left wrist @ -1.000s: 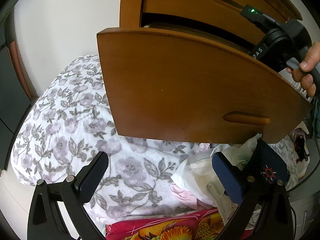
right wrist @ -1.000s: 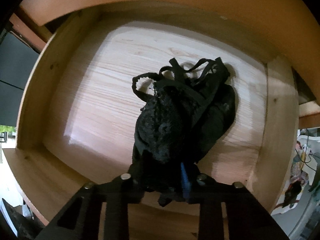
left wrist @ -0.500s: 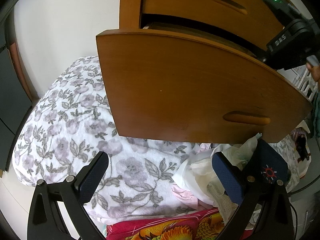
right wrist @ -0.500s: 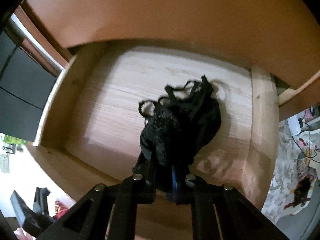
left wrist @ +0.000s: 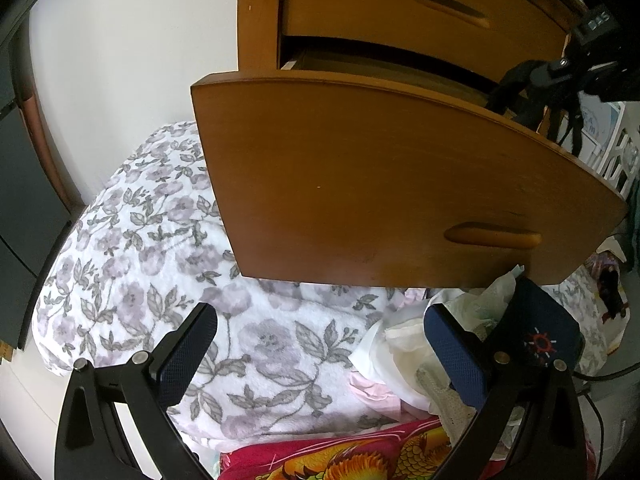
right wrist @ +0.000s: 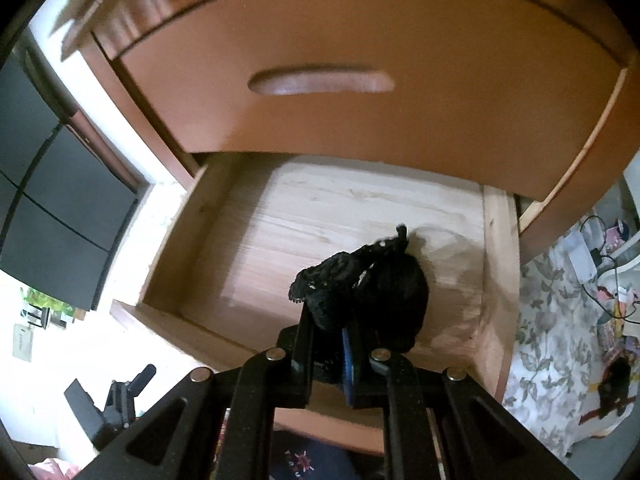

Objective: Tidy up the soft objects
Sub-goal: 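Lift the black lace cloth up out of the drawer with the right tool, then carry the black lace cloth down onto the cloth pile with the right tool, then open the right tool and release the black lace cloth onto the pile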

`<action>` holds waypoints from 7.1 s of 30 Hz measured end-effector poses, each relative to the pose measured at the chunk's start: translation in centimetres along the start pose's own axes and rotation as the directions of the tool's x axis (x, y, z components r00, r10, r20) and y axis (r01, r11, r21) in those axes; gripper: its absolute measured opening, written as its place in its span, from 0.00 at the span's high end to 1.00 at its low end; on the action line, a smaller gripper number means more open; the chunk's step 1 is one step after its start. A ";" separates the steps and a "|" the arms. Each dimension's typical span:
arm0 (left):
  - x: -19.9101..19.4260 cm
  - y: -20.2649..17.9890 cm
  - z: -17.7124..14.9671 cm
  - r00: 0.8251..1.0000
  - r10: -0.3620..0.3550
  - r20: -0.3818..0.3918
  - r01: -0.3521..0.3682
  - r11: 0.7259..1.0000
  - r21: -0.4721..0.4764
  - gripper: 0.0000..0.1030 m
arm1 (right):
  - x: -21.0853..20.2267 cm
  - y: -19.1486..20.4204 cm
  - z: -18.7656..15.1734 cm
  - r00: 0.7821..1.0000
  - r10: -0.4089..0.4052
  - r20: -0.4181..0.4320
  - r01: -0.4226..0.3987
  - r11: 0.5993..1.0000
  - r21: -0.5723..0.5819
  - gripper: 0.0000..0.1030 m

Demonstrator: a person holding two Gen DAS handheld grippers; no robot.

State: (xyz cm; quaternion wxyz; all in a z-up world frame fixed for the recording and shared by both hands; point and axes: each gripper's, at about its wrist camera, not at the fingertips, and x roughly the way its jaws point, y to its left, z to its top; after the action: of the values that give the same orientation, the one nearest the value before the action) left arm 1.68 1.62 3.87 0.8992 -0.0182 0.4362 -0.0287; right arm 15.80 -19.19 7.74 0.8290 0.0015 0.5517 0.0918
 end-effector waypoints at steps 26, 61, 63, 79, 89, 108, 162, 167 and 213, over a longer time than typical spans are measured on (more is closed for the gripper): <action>-1.6 -1.4 -0.4 0.994 0.075 0.079 -0.080 0.995 0.061 0.00 | -11.2 2.6 -2.0 0.972 0.025 0.232 -0.015 0.999 -0.044 0.89; -3.5 -2.3 -1.0 0.981 0.105 0.165 -0.122 0.988 0.096 0.00 | -23.4 7.6 -7.7 0.907 0.043 0.419 0.033 0.984 -0.173 0.89; -3.5 -2.3 -1.0 0.980 0.105 0.167 -0.122 0.988 0.097 0.00 | -23.4 7.9 -8.0 0.909 0.043 0.415 0.036 0.983 -0.182 0.89; -3.5 -2.1 -0.9 0.981 0.101 0.164 -0.117 0.989 0.089 0.00 | -8.1 6.5 -10.6 0.998 0.011 0.056 -0.002 0.988 -0.154 0.89; -3.4 -2.1 -0.8 0.983 0.098 0.155 -0.113 0.990 0.086 0.00 | 1.5 3.6 -13.8 0.987 0.026 -0.158 -0.033 0.999 -0.043 0.88; -3.3 -2.2 -1.0 0.984 0.101 0.144 -0.114 0.989 0.090 0.00 | 7.4 1.0 -17.0 0.966 0.053 -0.252 -0.035 0.996 0.078 0.84; -6.3 -1.7 -5.0 0.986 0.091 0.140 -0.104 0.991 0.087 0.00 | -0.1 0.0 -24.5 0.940 -0.203 0.274 0.150 0.968 0.204 0.00; -7.0 -1.7 -5.1 0.978 0.108 0.176 -0.123 0.989 0.078 0.00 | 0.1 -0.2 -25.2 0.928 -0.221 0.301 0.157 0.962 0.223 0.00; -7.0 -1.8 -5.2 0.968 0.175 0.182 -0.190 0.979 0.073 0.00 | -0.8 0.0 -26.2 0.846 -0.337 0.413 0.238 0.932 0.272 0.00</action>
State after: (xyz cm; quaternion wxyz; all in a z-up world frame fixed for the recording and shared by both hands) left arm -6.76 0.24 6.25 0.9328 0.0600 0.3536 0.0364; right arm -8.46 -21.93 -1.81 0.9337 0.0273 0.3439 -0.0957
